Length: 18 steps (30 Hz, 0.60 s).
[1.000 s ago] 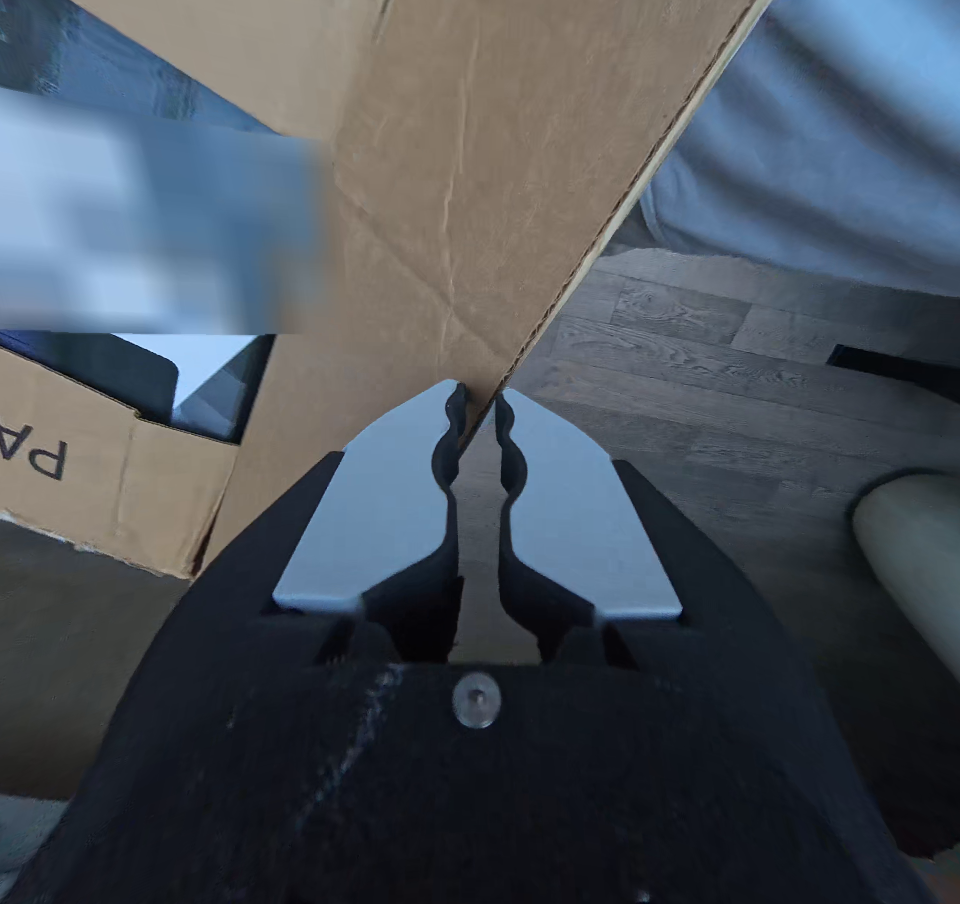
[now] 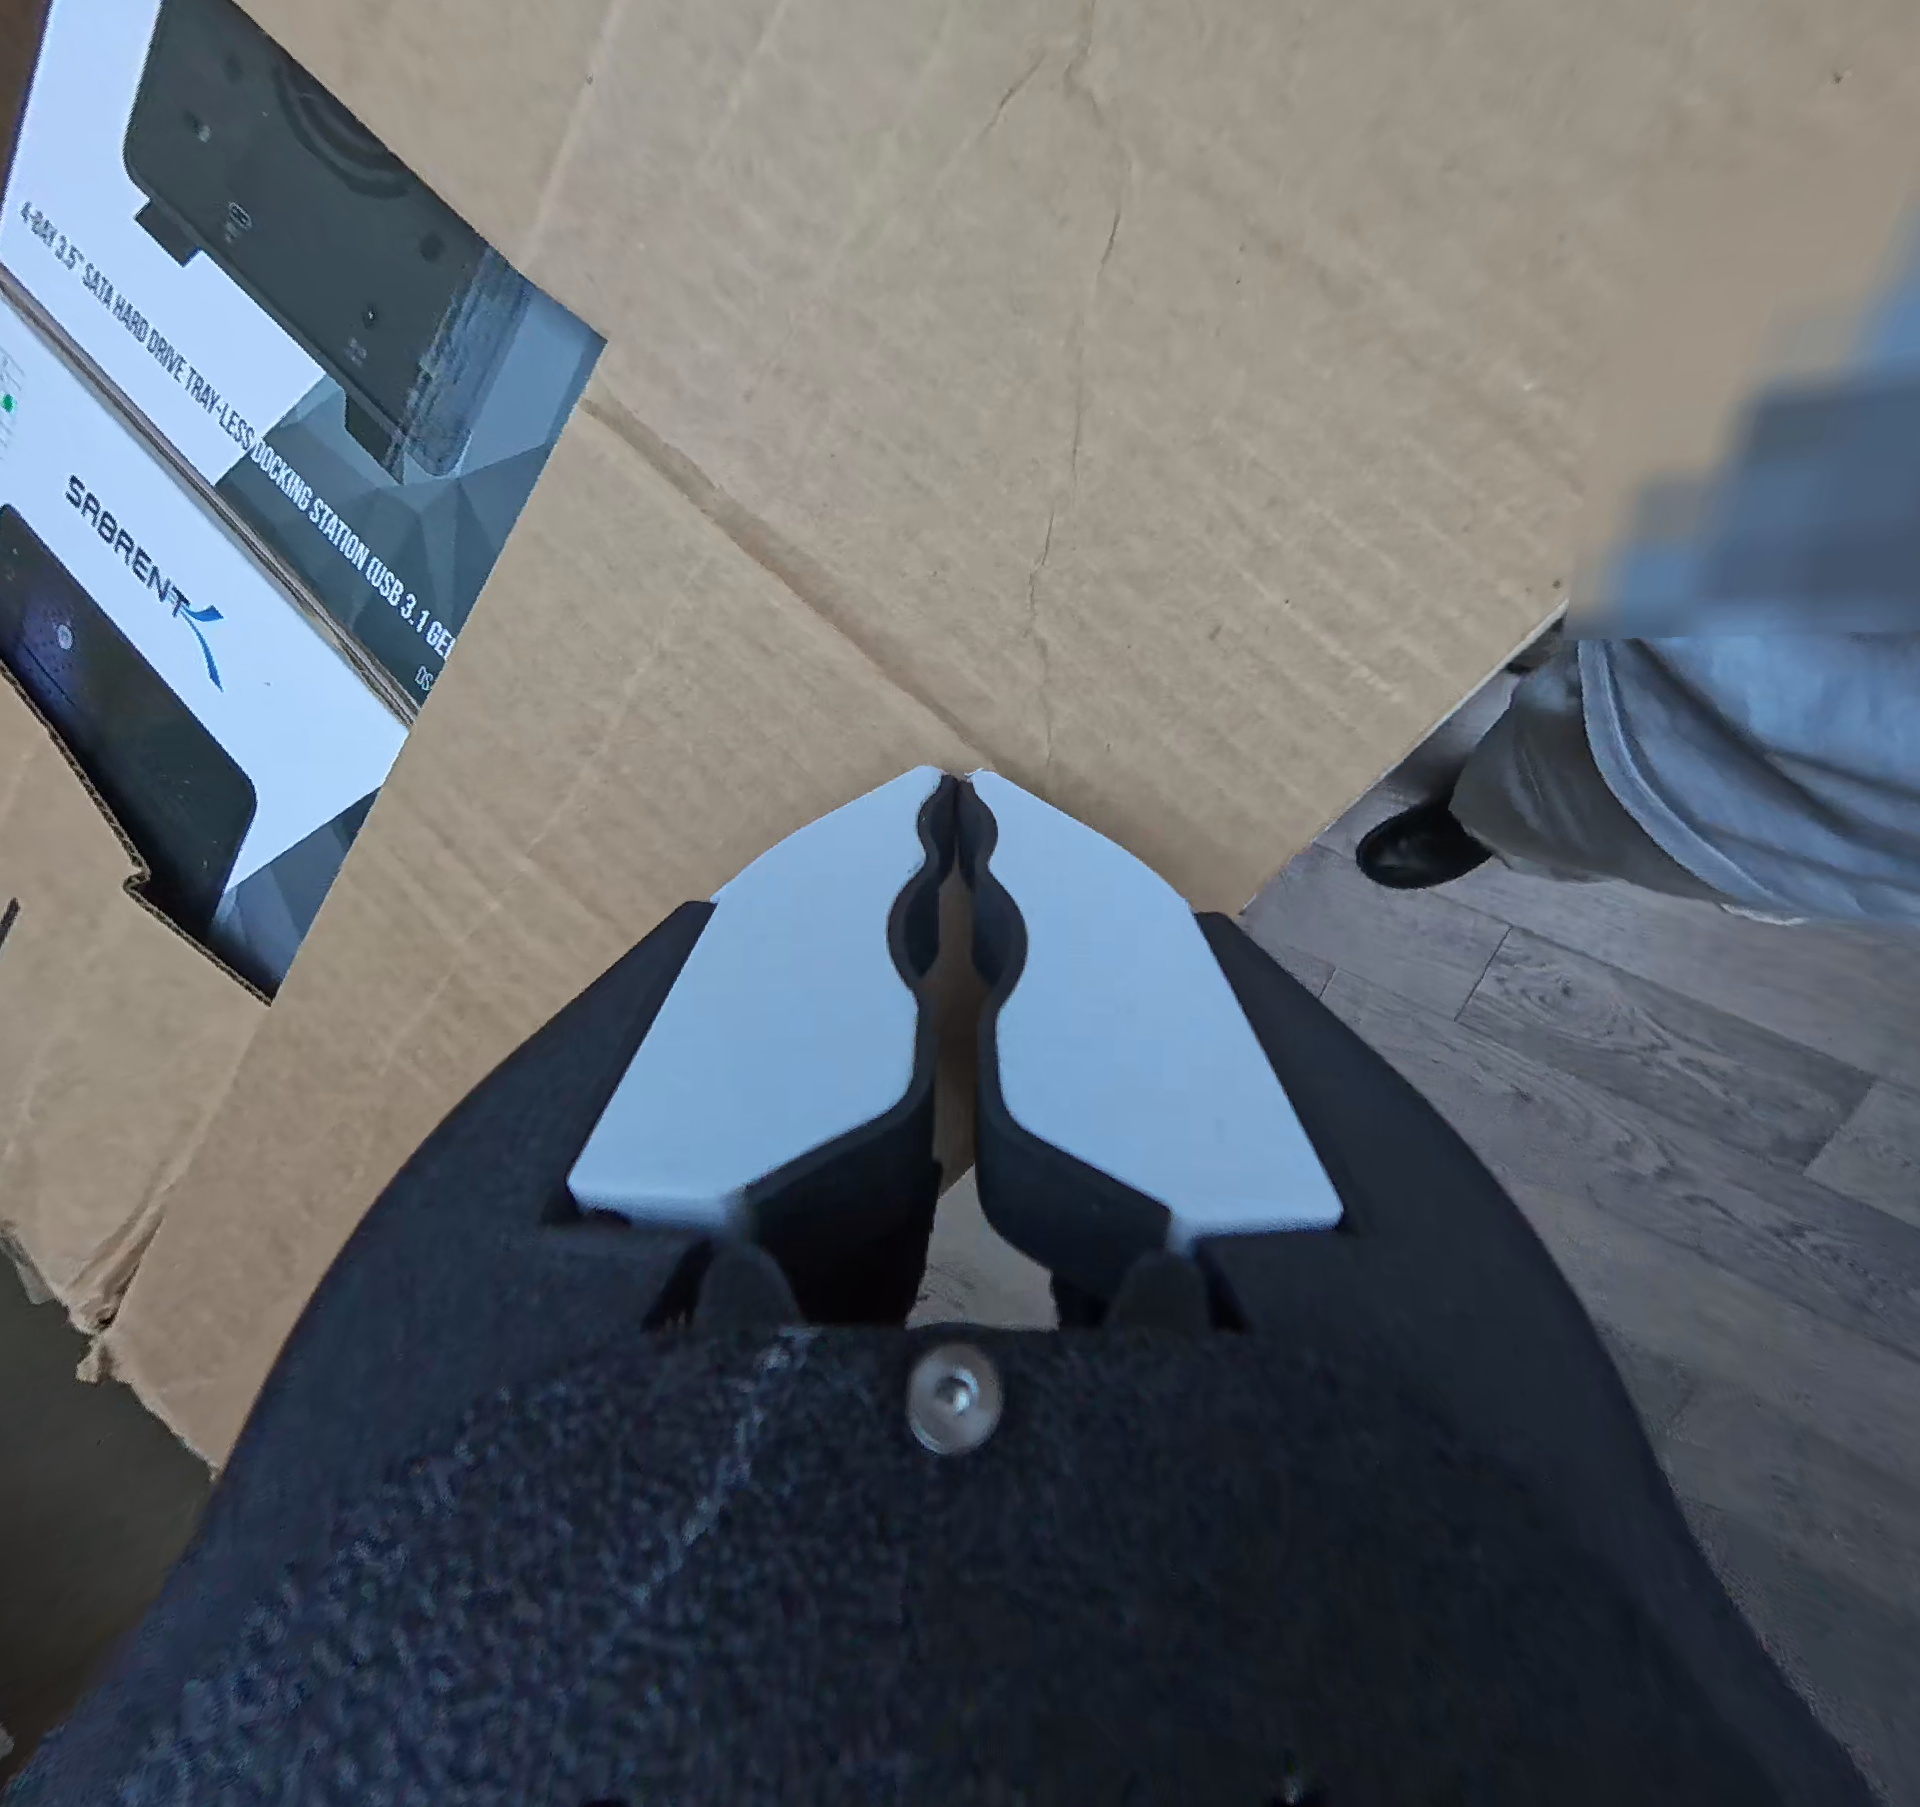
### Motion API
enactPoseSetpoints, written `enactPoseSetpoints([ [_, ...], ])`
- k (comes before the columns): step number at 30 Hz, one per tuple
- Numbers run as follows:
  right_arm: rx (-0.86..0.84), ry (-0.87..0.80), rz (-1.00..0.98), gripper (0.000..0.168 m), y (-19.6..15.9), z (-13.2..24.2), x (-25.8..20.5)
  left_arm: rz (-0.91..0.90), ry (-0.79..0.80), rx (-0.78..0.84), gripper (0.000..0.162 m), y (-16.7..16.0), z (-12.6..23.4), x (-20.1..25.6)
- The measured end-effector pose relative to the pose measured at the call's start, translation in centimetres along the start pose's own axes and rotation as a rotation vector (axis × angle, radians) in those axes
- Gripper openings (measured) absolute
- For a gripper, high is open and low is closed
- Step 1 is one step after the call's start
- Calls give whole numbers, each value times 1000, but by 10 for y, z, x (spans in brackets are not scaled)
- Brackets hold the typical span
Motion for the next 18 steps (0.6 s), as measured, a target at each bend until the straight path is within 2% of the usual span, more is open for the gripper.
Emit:
enactPoseSetpoints([
  [2,42,5,45,73,-5,12,-3,-43,-7,-40,0,-3,-5,2],
  [4,19,-2,93,54,-8,10,-7,-85,-2,-55,0,-4,-12,3],
  [6,-20,-18,92,56,-6,-1,-7,-105,-7,-57,0,-4,-16,4],
  [8,16,2,-14,54,2,-4,-4,-104,-10,-44,0,-3,-14,3],
  [11,110,144,-279,49,17,-1,-8,-89,-5,-11,0,-3,-10,2],
  [13,103,144,-385,46,14,1,3,-75,10,9,0,-3,-8,2],
  [16,154,97,-456,40,2,18,36,-68,37,29,0,-4,-9,3],
  [18,195,0,-555,35,-20,42,91,-65,47,42,0,-3,-9,3],
])
Point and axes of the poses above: each gripper's, where its closed fingertips meet, z back along the fingers, y out of its top, x = y × z across the jaws, the point moved 1 cm from there along z, back along the fingers, and after that the axes turned 8 degrees about -x, right-handed, at the moved point
